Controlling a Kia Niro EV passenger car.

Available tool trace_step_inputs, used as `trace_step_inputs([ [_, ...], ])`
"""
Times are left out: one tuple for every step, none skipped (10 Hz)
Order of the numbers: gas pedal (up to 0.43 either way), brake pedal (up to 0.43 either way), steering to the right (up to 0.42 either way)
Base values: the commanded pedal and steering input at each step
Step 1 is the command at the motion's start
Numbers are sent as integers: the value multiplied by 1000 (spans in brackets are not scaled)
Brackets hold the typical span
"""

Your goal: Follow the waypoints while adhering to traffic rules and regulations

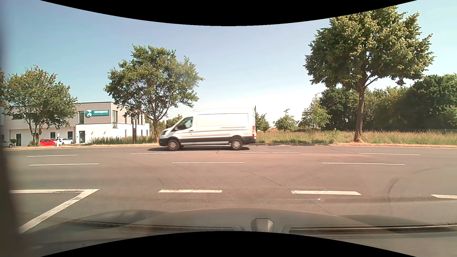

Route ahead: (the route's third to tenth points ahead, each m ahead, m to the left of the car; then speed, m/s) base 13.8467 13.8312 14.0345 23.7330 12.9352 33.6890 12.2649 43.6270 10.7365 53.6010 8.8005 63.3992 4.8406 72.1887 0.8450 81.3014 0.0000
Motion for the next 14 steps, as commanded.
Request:
trace_step_inputs([
  [0, 293, 16],
  [0, 293, 16],
  [0, 299, 16],
  [0, 293, 16],
  [0, 293, 16],
  [0, 317, 16],
  [0, 311, 16],
  [0, 311, 16],
  [0, 311, 16],
  [0, 323, 16],
  [0, 311, 16],
  [0, 311, 16],
  [0, 311, 16],
  [0, 305, 16],
])
